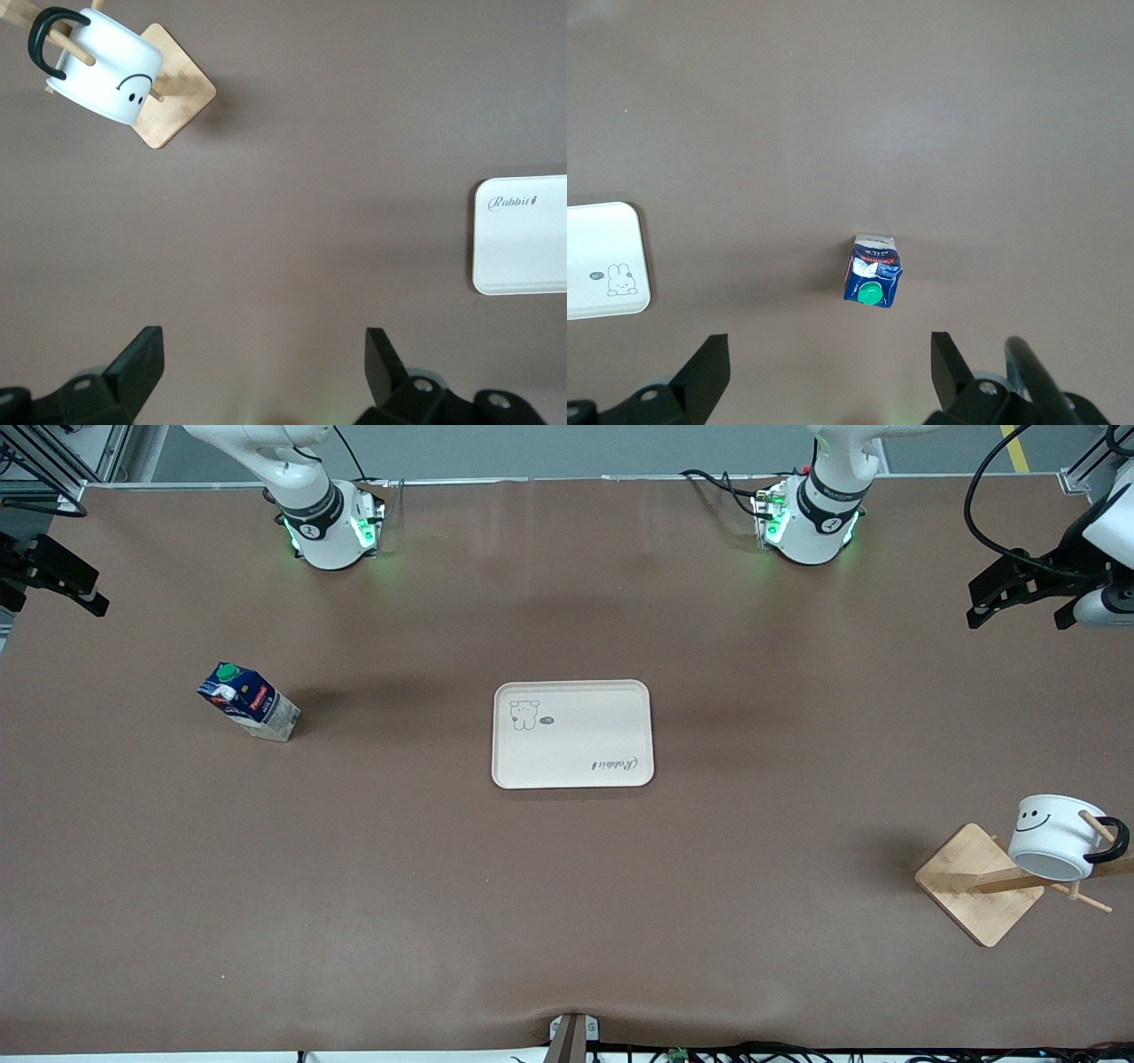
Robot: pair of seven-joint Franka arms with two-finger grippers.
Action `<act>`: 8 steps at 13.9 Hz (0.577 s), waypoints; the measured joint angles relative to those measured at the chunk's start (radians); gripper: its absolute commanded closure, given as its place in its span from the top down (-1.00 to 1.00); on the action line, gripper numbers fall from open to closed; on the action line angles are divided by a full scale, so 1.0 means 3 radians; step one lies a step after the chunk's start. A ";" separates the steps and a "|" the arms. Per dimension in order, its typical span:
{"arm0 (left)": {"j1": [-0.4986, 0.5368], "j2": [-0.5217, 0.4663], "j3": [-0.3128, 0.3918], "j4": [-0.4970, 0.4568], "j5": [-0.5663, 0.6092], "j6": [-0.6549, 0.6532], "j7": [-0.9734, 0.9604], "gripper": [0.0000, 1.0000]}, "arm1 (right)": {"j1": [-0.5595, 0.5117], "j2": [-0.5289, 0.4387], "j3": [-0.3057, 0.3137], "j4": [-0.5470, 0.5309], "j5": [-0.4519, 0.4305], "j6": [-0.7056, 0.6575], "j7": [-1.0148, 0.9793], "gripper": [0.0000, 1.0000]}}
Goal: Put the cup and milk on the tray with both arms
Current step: 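Move the left gripper toward the white mug on the wooden stand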
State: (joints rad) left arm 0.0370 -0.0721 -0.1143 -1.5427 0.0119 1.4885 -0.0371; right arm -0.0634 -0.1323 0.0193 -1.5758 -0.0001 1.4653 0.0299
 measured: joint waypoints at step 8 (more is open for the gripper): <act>0.0155 0.0137 0.0078 0.0107 0.0100 0.0057 -0.0001 1.00 | -0.0002 0.0000 -0.0001 0.0001 0.0000 0.0001 0.0001 1.00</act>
State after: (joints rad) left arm 0.0837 -0.0309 -0.0910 -1.5106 0.0418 1.5057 -0.0373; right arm -0.0638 -0.1323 0.0190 -1.5754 -0.0001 1.4656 0.0302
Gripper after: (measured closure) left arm 0.000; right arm 0.000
